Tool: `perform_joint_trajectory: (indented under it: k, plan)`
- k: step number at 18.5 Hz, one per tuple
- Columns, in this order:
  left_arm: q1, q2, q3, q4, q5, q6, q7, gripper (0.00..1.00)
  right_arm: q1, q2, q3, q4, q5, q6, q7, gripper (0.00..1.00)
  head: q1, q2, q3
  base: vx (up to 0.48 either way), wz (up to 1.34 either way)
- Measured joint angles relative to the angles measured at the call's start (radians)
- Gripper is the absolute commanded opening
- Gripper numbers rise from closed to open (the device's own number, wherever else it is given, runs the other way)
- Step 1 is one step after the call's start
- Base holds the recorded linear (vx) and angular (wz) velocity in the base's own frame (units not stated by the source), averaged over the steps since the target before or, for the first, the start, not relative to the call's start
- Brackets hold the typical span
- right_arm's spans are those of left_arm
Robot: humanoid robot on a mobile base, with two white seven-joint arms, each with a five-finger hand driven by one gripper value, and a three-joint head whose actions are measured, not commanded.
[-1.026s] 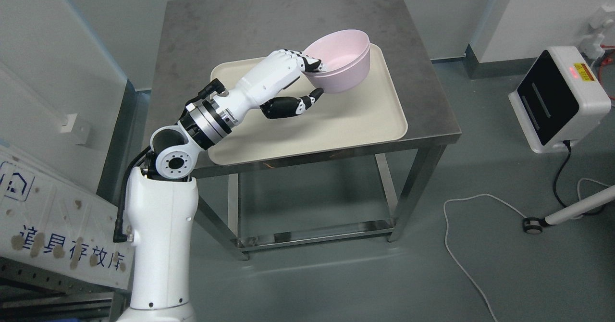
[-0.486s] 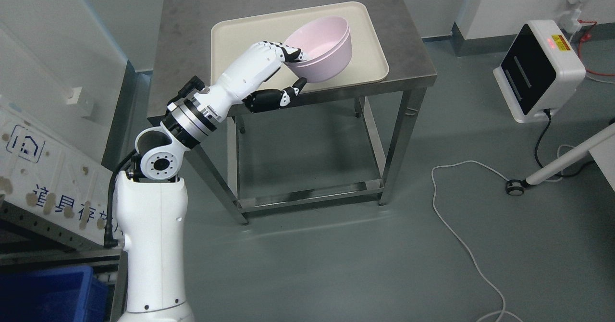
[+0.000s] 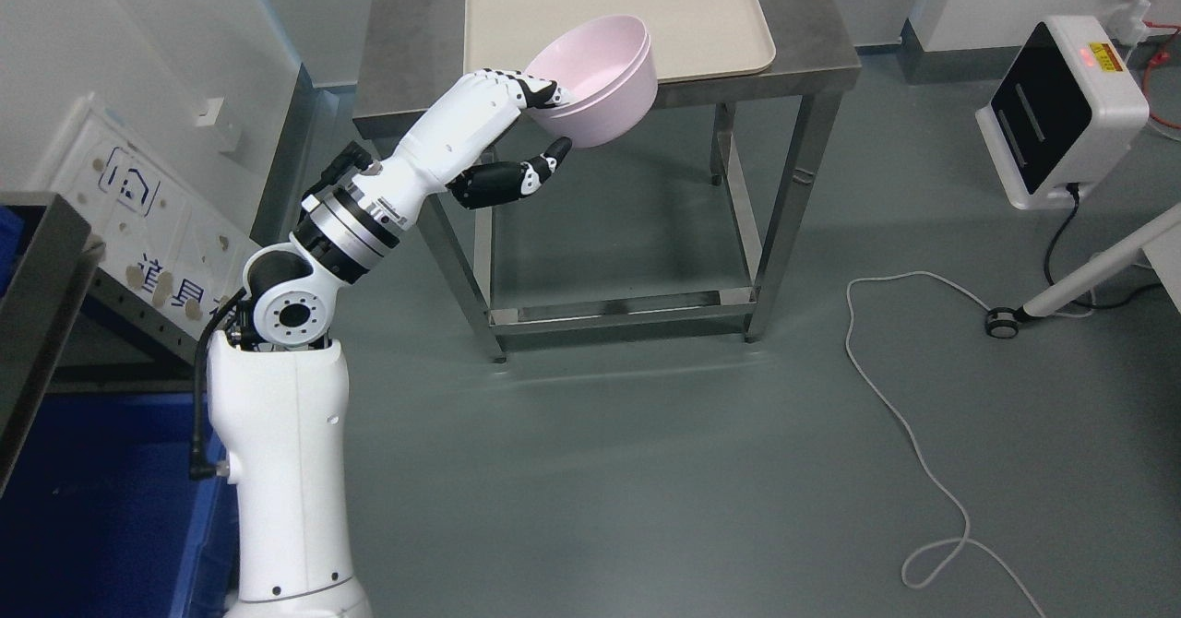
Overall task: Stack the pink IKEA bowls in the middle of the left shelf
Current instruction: 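Carry the bowls in the left hand while turning toward the blue-bin shelf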
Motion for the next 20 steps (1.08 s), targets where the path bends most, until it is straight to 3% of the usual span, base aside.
perform_joint_trajectory:
  k: [20]
  plan:
    - [-0.155,-0.001,0.003,-0.008,0.0,0.089,0.003,0.05,0.0,0.0,0.0,0.0,0.0,0.0,0.0,1.0,0.0,0.0,0.0,-0.367,0.0]
